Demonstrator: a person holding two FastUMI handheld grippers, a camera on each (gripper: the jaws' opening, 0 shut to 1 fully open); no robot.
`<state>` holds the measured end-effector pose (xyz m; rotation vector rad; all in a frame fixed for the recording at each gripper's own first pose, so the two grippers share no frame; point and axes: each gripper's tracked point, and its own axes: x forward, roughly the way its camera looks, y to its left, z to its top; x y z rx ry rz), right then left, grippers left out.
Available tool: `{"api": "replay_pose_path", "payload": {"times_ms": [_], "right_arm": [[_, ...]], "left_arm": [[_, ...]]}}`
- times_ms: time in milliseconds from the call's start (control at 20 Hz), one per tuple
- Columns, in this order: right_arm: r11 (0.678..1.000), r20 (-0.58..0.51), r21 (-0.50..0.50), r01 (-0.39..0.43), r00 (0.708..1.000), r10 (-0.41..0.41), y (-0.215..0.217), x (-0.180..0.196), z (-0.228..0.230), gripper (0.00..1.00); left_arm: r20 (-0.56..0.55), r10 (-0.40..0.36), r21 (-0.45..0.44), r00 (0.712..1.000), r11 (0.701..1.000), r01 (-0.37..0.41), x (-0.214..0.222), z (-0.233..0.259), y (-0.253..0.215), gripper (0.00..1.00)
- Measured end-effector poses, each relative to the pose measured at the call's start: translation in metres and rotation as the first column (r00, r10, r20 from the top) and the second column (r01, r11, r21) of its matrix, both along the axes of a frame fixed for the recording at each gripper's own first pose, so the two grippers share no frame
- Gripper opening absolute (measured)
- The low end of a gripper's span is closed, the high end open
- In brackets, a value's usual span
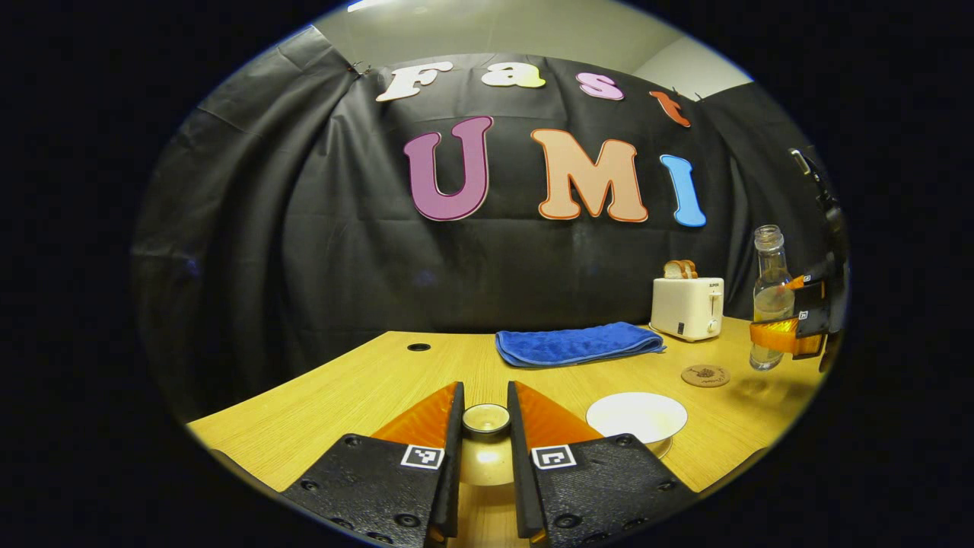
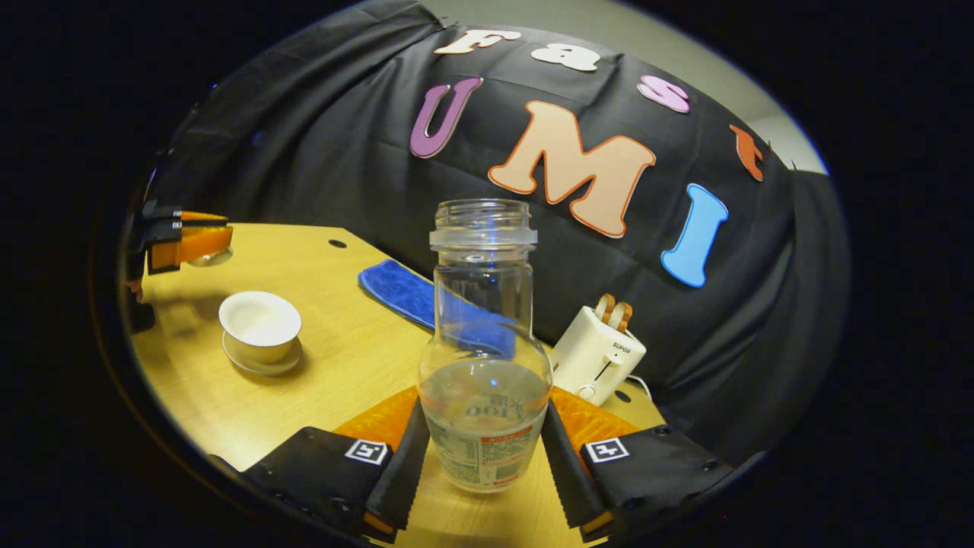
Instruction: Open the teacup lid with one hand, grasp the water bottle and pour water into the teacup with the other hand; after pouring, place the water bottle on the coaster and then close the teacup lid.
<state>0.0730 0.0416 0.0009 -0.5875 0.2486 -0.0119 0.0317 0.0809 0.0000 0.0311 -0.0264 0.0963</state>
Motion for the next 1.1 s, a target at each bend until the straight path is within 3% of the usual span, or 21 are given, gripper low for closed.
{"api": "replay_pose_path", "payload": {"times_ms": [300,600,900,1100], "right_arm": [[0.967,-0.028,-0.249,-0.051,0.999,0.045,0.017,0.010,-0.009,0.78],[0.860,-0.086,-0.495,-0.128,0.991,0.098,0.037,0.024,-0.034,0.77],[0.778,-0.137,-0.601,-0.182,0.983,0.124,0.052,0.030,-0.051,0.77],[0.693,-0.132,-0.694,-0.196,0.981,0.145,0.059,0.034,-0.047,0.77]], "left_arm": [[0.000,0.005,0.000,1.000,1.000,-0.005,0.000,0.000,0.001,0.27],[-0.001,0.005,-0.001,1.000,1.000,-0.005,-0.001,0.000,0.001,0.27],[-0.001,0.005,-0.001,1.000,1.000,-0.005,-0.001,0.000,0.001,0.27],[-0.002,0.005,-0.001,1.000,1.000,-0.005,-0.001,0.001,0.002,0.27]]}}
